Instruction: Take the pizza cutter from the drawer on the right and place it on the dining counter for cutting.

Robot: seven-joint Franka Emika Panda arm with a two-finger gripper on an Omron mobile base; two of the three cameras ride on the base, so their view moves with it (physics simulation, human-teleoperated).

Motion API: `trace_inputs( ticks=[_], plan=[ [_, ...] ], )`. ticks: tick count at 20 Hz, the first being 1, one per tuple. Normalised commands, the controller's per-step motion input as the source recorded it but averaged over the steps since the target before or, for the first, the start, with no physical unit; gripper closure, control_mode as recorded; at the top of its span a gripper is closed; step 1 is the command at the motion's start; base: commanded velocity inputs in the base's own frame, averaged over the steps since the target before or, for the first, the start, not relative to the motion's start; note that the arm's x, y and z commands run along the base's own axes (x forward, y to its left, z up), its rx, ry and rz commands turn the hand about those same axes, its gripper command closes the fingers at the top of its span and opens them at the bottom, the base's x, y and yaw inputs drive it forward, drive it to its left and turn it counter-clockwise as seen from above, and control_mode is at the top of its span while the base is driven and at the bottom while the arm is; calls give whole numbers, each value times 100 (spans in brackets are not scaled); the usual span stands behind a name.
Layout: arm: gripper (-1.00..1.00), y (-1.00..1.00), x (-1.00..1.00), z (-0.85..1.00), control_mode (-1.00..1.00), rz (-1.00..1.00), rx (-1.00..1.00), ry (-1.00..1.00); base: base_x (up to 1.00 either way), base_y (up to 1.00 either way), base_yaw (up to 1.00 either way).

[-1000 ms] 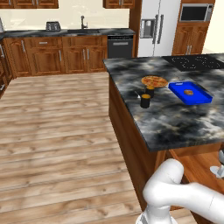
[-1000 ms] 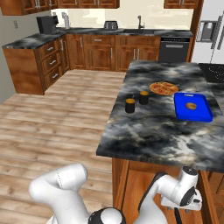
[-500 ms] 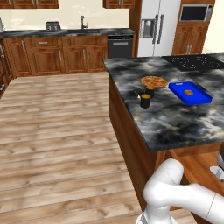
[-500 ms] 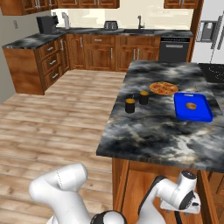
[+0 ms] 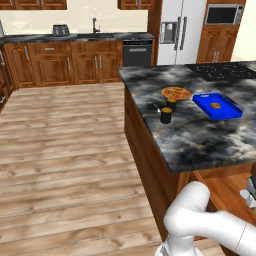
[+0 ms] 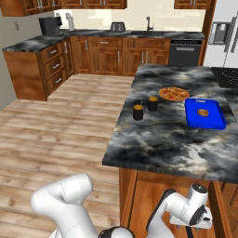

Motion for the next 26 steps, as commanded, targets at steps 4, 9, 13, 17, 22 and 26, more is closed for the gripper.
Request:
trace_inputs(
  ticks=[4,9,13,17,22,26],
  plan=[
    [-100,0,0,-6,-100,0,0,0,0,0,0],
    [-100,0,0,0,-100,0,0,0,0,0,0],
    [-100,0,0,0,-100,0,0,0,0,0,0],
    [100,0,0,0,-100,0,0,0,0,0,0],
    [100,0,0,0,-100,0,0,0,0,0,0],
    [100,0,0,0,-100,0,0,0,0,0,0]
  ],
)
